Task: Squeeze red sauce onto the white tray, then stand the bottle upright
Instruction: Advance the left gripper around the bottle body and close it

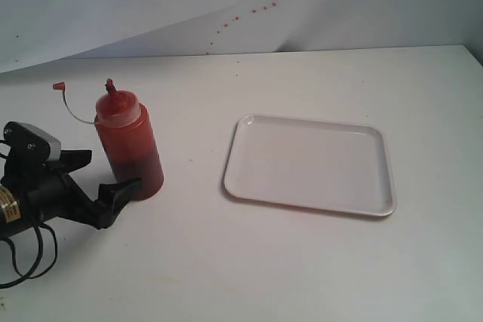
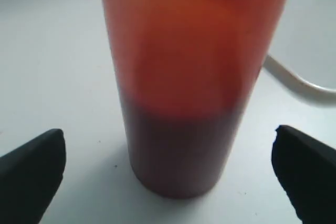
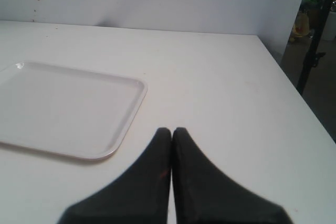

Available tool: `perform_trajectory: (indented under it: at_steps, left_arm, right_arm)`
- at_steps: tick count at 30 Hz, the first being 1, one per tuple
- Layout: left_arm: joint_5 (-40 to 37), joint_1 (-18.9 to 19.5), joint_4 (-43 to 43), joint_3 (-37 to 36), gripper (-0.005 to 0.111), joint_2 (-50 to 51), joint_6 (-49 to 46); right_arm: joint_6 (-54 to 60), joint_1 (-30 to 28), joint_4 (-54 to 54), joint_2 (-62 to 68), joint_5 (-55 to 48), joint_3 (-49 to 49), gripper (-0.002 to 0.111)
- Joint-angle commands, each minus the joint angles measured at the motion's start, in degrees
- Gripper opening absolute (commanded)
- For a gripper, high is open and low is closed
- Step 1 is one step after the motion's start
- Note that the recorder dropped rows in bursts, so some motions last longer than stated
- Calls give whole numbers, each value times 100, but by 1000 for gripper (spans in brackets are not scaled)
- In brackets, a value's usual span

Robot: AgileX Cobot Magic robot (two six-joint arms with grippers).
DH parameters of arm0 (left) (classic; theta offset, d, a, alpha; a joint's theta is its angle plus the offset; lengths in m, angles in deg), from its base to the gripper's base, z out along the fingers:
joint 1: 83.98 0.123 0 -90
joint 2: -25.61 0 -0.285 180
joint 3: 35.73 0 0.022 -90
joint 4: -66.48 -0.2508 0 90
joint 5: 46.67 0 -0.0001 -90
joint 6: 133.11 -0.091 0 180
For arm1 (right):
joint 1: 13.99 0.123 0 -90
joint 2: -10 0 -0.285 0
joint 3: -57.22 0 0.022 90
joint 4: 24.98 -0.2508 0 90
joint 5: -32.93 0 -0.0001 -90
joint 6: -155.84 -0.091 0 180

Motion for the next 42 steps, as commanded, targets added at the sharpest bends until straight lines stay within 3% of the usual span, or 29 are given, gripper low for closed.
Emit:
perform_trajectory:
  at_steps: [1,8,20,40,42]
  left_arm:
    - [60,-3,14,177,104,417,4]
    - [605,-3,-378,318,104,910,-308]
    - [628,-3,-1144,1314,104,1663,-286]
    - [621,-3,-1136,1677,104,1799,-265]
    - [580,-3,-1161,1677,100,1799,-262]
  right_arm:
    - [-11,11,0,-32,3,20,0]
    - [-11,11,0,-32,3,20,0]
    - [-11,11,0,-32,3,20,0]
    - [-11,11,0,-32,3,20,0]
    - [-11,11,0,-32,3,20,0]
